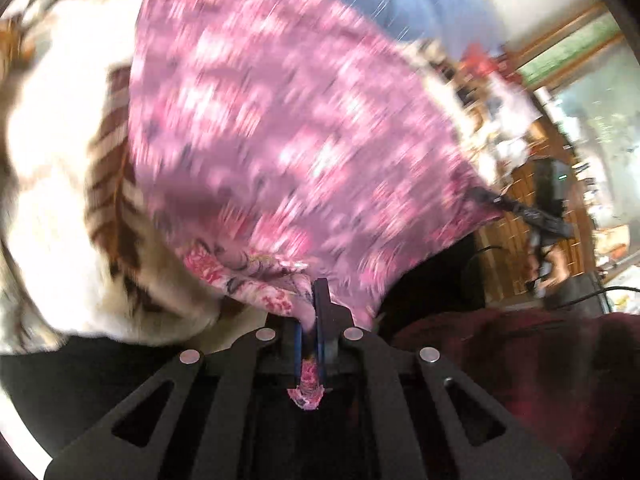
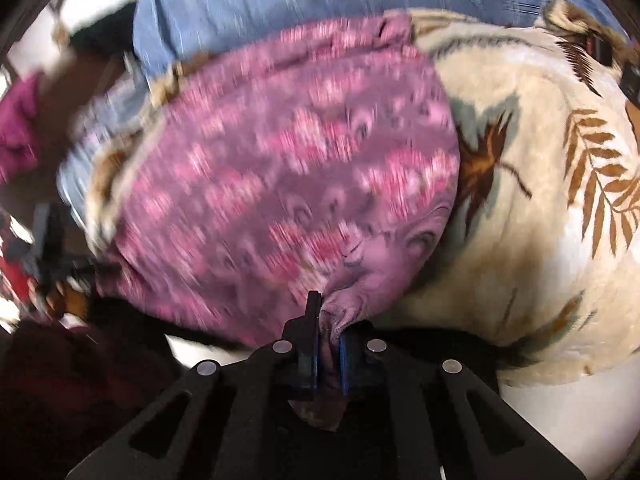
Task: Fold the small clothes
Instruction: 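Grasp the shirt hem with both grippers and lift it toward the collar, then carry the hem over the shirt body with both grippers and lay it down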
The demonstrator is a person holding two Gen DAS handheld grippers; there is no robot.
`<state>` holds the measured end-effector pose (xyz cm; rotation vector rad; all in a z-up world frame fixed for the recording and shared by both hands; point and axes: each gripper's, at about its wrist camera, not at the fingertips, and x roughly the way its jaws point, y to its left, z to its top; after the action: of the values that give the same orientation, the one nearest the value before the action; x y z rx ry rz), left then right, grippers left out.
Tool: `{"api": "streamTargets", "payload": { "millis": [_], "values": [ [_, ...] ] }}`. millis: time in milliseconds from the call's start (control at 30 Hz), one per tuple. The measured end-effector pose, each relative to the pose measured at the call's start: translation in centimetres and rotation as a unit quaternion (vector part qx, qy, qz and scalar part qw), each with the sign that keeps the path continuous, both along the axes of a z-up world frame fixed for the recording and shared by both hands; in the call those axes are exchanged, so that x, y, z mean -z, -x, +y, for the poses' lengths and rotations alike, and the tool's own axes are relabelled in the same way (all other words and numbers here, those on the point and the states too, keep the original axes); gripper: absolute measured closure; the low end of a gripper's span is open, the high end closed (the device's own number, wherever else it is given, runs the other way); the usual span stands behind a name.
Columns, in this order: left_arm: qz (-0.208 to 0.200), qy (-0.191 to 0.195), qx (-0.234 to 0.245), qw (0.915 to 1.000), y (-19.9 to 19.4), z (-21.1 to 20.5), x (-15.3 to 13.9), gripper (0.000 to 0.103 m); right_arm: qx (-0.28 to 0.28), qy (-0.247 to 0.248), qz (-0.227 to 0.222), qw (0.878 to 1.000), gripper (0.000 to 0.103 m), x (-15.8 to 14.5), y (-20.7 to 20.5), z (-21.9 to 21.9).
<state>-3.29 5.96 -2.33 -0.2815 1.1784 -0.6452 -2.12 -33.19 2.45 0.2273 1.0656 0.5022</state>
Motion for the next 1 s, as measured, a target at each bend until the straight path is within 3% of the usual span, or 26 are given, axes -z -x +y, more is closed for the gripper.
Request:
{"api": "streamTargets", "payload": {
  "millis": [100, 267, 500, 767, 1000],
  "values": [
    [-0.026, 0.035, -0.014, 0.9989, -1.0, 0.9, -1.9, 0.1, 0.027, -0.06, -0.017, 0.998, 0.096, -1.2, -0.8, -0.6],
    [-0.023, 0.082, -0.052, 0.995, -3.4, 3.2, -2.7, 0.1, 0.068, -0.137, -0.029, 0.988, 0.096, -2.5, -2.2, -2.0],
    [-0.046, 0.117, -0.106, 0.9863, -6.2, 4.8, -4.2, 0.1, 0.108, -0.188, -0.059, 0.974, 0.096, -4.5, -4.6, -3.4],
    [-0.075, 0.13, -0.172, 0.9737, -12.3, 7.4, -5.7, 0.1, 0.15, -0.228, -0.09, 0.958, 0.096, -5.6, -11.3, -3.1],
    [-0.061, 0.124, -0.215, 0.9668, -19.5, 9.0, -5.2, 0.1, 0.187, -0.265, -0.075, 0.943, 0.096, -4.4, -19.6, -2.0]
  ]
}}
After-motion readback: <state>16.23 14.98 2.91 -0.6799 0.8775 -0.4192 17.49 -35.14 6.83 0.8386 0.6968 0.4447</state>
